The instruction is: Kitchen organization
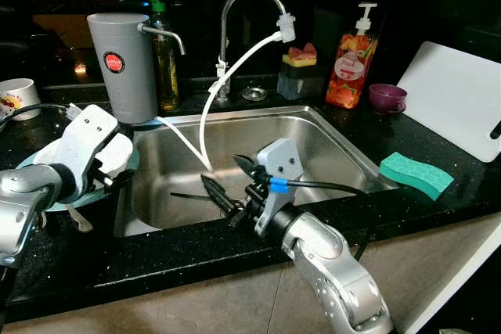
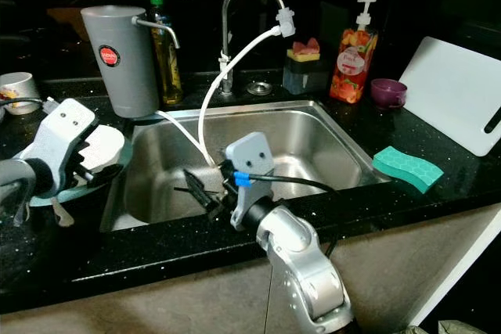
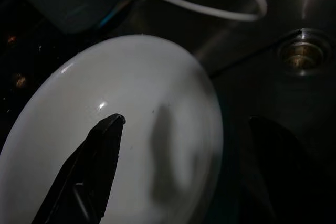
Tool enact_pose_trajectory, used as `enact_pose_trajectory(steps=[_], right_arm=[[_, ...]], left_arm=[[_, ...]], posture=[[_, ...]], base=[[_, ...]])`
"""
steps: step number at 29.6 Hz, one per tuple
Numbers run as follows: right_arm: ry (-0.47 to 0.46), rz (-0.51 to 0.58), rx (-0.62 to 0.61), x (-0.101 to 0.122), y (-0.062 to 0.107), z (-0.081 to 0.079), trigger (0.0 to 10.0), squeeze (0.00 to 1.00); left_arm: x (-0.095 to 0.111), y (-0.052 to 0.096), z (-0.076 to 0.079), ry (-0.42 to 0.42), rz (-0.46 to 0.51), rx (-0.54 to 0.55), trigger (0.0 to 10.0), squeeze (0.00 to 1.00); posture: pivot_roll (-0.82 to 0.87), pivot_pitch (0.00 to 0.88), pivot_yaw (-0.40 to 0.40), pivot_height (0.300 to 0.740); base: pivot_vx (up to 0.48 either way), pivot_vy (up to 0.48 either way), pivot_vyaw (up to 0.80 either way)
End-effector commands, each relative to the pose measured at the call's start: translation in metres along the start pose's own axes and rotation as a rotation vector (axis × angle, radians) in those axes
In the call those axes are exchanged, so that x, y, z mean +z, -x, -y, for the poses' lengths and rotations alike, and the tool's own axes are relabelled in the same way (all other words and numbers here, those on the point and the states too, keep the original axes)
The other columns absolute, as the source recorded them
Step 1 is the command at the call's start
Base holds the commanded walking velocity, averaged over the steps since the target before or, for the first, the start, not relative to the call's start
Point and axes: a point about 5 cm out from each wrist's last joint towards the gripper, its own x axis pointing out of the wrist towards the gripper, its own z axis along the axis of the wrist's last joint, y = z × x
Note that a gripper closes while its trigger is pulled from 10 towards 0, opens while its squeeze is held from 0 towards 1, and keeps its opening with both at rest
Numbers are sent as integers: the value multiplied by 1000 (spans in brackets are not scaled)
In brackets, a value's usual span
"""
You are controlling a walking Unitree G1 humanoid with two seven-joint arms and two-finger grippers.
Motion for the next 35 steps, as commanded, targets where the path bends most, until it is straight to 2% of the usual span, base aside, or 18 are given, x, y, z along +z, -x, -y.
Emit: enact_pose_trajectory(steps=[1,7,8,9,10,11,13,14,29,34,35], right_arm=[[9,-11,44,-1,-1,-6,10000,0],[21,-40,98,-6,-4,-14,10000,0],[19,-40,106,-6,-5,-15,10000,0],[17,-41,108,-6,-6,-15,10000,0],[16,-41,110,-6,-6,-15,10000,0],[13,-41,109,-6,-6,-15,10000,0],[11,-40,108,-6,-6,-15,10000,0],[8,-38,105,-6,-7,-15,10000,0],[4,-19,47,-4,-7,-7,10000,0],[-4,-8,29,-2,-7,-4,10000,0],[-25,7,-4,1,-7,2,10000,0]], left_arm=[[-6,1,-2,-34,-39,-12,10000,0],[-14,-1,0,-71,-74,-36,10000,0],[-15,-2,0,-74,-77,-39,7843,0],[-16,-2,0,-79,-80,-41,4784,0],[-17,-3,0,-84,-81,-44,4784,0],[-17,-3,0,-86,-82,-46,3451,0],[-18,-3,0,-88,-83,-47,3451,0],[-18,-4,-1,-92,-83,-48,0,0],[-7,-6,-5,-182,-42,-2,0,0],[4,-6,-3,-253,14,8,0,0],[17,-6,0,-372,69,34,10000,0]], posture=[[130,63,-33,740],[134,57,-31,740],[134,57,-31,740],[134,53,-31,740],[134,53,-31,740],[134,53,-31,740],[134,53,-31,740],[134,53,-31,740],[134,58,-30,740],[132,59,-31,740],[131,61,-31,740]], base=[[0,0,0],[0,0,0],[0,0,0],[0,0,0],[0,0,0],[0,0,0],[0,0,0],[0,0,0],[0,0,0],[0,0,0],[0,0,0]])
